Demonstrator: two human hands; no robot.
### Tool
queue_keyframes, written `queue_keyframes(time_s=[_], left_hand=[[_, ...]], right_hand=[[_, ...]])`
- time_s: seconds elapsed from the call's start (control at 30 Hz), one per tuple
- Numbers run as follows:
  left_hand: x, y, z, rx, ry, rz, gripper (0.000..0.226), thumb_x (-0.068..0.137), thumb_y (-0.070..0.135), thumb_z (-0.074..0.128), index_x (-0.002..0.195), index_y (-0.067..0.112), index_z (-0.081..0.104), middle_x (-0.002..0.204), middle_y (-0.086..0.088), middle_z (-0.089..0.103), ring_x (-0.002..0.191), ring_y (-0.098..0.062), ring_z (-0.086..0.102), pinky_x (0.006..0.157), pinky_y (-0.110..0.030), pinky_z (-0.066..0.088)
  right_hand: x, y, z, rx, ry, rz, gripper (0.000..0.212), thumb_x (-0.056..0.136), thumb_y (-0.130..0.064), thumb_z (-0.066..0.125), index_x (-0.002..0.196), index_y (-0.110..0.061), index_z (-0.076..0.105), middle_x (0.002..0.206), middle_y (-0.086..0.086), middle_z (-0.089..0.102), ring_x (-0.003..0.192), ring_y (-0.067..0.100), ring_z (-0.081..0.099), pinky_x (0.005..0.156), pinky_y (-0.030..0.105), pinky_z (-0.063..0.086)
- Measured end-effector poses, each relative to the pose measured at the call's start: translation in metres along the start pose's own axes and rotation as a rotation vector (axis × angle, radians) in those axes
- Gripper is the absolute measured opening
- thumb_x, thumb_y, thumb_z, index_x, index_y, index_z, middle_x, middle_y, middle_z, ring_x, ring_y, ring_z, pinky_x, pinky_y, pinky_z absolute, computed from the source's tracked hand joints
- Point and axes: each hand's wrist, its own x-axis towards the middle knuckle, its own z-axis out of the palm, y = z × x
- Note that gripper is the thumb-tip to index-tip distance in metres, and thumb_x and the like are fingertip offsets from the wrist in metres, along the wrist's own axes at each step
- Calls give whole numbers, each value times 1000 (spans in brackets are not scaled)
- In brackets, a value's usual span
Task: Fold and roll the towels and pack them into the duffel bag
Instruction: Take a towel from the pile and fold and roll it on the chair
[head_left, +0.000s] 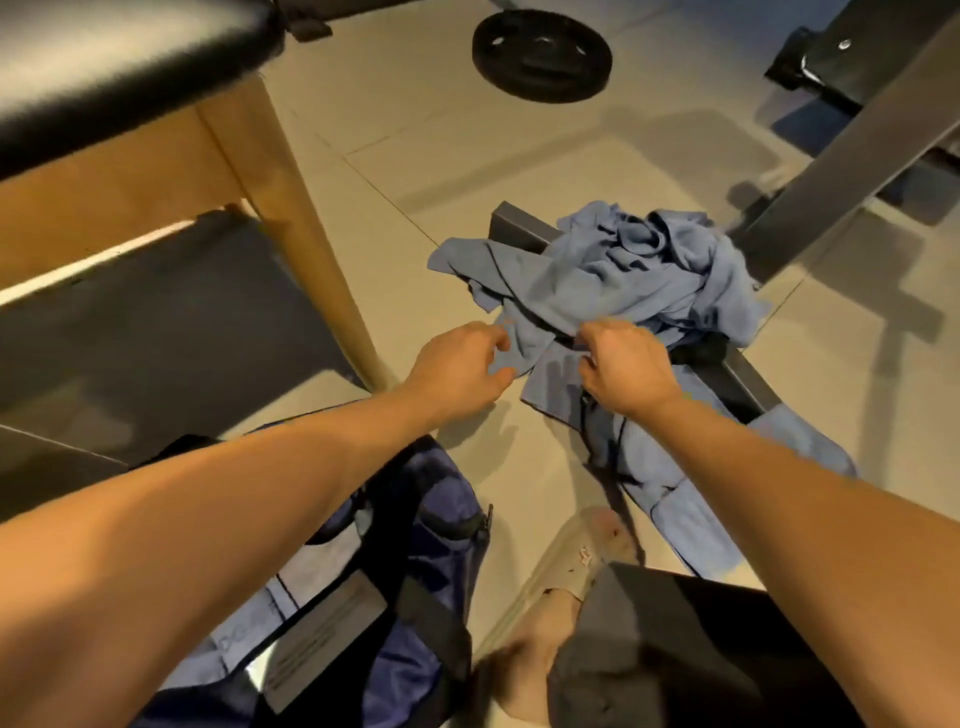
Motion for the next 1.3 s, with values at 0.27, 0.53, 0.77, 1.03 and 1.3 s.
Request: queue_keyframes(time_s=[0.27, 0.53, 0.77, 1.03, 1.3], left_hand=[[128, 38, 50, 49, -56, -19, 83, 94, 42, 68, 160, 24, 21, 138, -16, 42, 110, -39, 55, 85, -48, 51], [152, 54, 33, -1, -2, 45, 25, 92, 38, 70, 95, 13, 71, 104, -9, 61, 98, -29, 54, 88, -41, 41], [114, 97, -106, -462, 98, -8, 23, 95, 35, 66, 87, 13, 64, 80, -14, 69, 72, -30, 62, 66, -43, 49], [50, 164, -277, -580, 386, -28, 32, 97, 36, 64, 96, 4, 65, 88, -8, 65, 79, -18, 55, 71, -36, 47], [-34, 161, -426, -629, 577, -81, 29, 99, 39, 62, 98, 11, 68, 97, -3, 69, 88, -20, 64, 68, -32, 48]], right_hand=[[70, 73, 5, -47, 9, 201, 38, 97, -12, 61, 132, -13, 48, 125, 20, 46, 78, 40, 51, 58, 43, 42], [87, 91, -49, 357, -43, 129, 6, 96, -13, 56, 94, -8, 59, 79, 13, 59, 68, 31, 53, 62, 46, 44], [80, 62, -147, 934, -198, 164, 8, 85, -11, 63, 79, -7, 60, 82, 13, 53, 81, 24, 46, 76, 39, 39], [54, 3, -312, 1246, -2, -13, 11, 88, -16, 69, 91, -6, 67, 85, 10, 64, 84, 27, 56, 74, 37, 46], [19, -66, -419, 1358, -198, -183, 30, 99, -30, 54, 111, -11, 73, 92, 10, 76, 74, 22, 70, 66, 29, 56]])
